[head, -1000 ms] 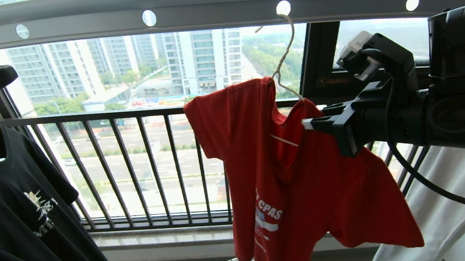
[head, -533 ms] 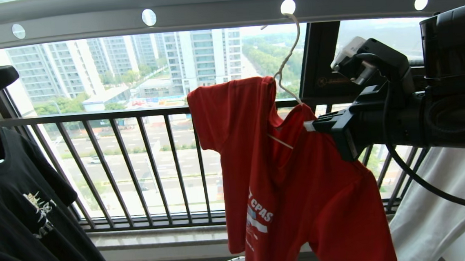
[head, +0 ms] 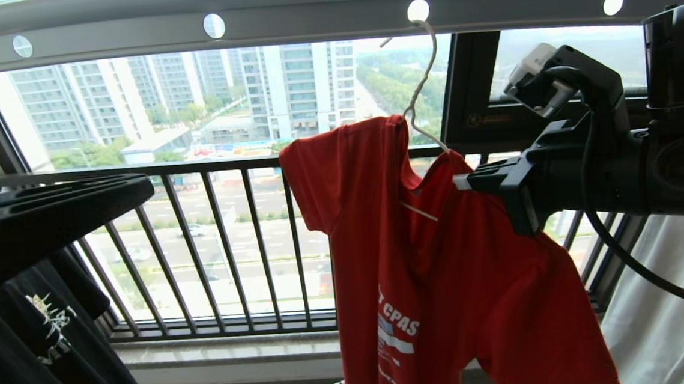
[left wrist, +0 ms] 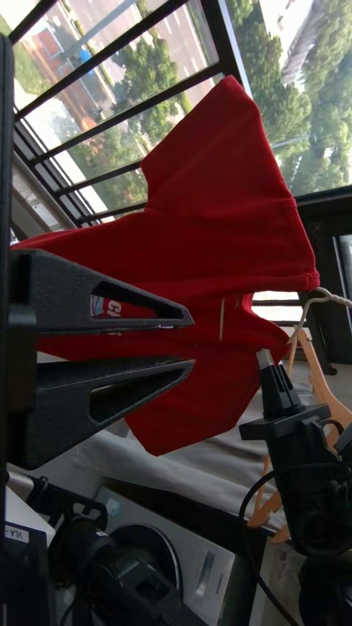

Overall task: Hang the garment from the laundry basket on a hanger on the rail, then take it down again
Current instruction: Take the clothes off the clothes rack

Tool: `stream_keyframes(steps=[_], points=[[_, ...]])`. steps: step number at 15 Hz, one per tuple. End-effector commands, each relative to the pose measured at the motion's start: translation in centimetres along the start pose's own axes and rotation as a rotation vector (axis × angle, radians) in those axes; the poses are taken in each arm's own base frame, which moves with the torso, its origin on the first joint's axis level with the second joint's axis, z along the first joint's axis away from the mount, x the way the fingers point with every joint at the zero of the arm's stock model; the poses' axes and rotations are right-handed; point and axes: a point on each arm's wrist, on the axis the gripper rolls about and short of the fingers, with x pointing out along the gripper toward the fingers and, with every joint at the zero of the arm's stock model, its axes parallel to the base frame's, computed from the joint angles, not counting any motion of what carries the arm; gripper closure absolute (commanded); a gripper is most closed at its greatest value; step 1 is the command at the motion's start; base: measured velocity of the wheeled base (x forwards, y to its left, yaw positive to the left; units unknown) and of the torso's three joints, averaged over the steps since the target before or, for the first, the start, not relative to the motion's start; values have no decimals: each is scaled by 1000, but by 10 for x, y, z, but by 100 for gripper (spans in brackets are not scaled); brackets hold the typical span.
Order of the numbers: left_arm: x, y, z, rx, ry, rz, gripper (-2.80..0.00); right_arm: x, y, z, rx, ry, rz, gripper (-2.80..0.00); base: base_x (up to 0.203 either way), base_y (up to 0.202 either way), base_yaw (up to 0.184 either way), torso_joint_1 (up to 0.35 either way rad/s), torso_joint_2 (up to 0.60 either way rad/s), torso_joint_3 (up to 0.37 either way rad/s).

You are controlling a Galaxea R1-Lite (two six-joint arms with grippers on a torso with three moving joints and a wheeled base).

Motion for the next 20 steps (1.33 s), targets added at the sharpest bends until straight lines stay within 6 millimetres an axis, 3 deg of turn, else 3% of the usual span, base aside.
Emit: stream_keyframes(steps=[1,4,10,14,17,20], points=[[21,1,-17,-58,81,-60,-280,-11,-1,2,-3,-24,-7,0,0,0,0,0,0,0],[46,8,-24,-89,139,-74,-280,-14,-1,3,-3,-27,-8,0,0,0,0,0,0,0],[141,40,-13,-95,164,-59,-280,-12,-1,2,-3,-26,-6,0,0,0,0,0,0,0],[198,45,-28,-89,194,4,-280,-12,-1,3,-5,-29,-7,0,0,0,0,0,0,0],[221,41,-38,-78,216,-8,-280,-15,-1,4,-17,-36,-9,0,0,0,0,0,0,0],[231,37,-43,-51,217,71,-280,-16,-1,4,-17,-38,-10,0,0,0,0,0,0,0]])
